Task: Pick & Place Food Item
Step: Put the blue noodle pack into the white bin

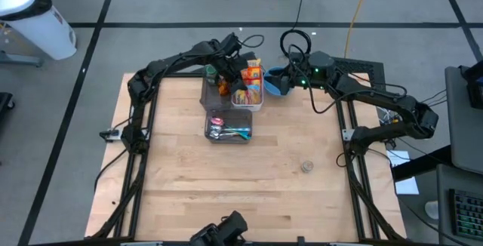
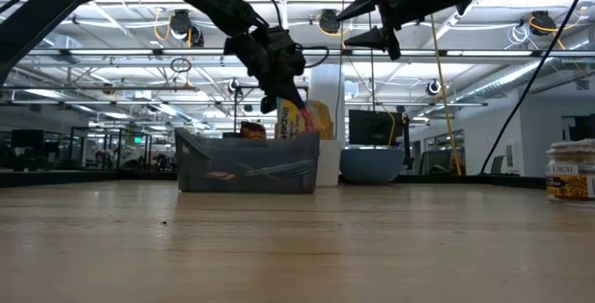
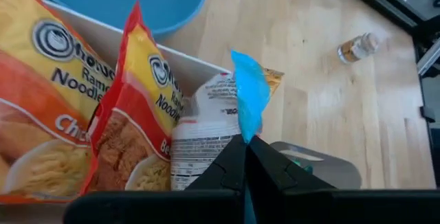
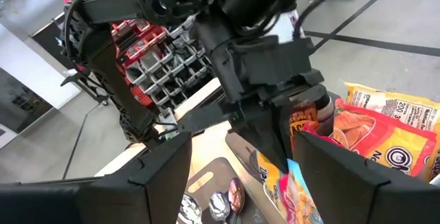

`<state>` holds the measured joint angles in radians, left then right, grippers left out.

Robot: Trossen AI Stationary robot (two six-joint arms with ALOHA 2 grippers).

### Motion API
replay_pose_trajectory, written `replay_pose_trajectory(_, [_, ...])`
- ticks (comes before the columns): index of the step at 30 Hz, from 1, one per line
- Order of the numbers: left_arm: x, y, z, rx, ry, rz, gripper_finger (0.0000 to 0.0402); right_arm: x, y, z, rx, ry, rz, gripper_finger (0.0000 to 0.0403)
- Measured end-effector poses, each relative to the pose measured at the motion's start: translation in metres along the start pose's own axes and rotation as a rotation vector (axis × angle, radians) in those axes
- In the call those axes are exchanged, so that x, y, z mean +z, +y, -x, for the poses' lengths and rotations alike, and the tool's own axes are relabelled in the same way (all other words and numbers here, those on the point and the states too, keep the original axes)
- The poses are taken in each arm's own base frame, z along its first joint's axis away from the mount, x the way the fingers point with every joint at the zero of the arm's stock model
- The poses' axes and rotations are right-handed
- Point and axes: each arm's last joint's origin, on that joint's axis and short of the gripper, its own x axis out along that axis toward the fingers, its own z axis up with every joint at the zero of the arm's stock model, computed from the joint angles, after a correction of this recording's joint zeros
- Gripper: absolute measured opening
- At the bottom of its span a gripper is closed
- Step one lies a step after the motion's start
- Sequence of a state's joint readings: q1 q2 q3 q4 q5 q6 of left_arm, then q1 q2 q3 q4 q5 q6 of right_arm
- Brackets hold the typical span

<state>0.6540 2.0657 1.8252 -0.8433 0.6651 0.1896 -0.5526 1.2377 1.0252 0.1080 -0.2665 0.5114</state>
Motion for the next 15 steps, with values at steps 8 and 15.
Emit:
replay_pose_trajectory(8, [-0.003, 0.009, -0.011, 0.006, 0.016, 0.012, 0.0012, -0.001, -0.001, 0.0, -0.008, 0.012, 0.0, 0.0254])
replay_pose_trajectory(15, [0.001, 0.016, -0.009, 0.05, -0.029, 0.007, 0.003, -0.001, -0.001, 0.0, -0.009, 0.012, 0.007, 0.0254])
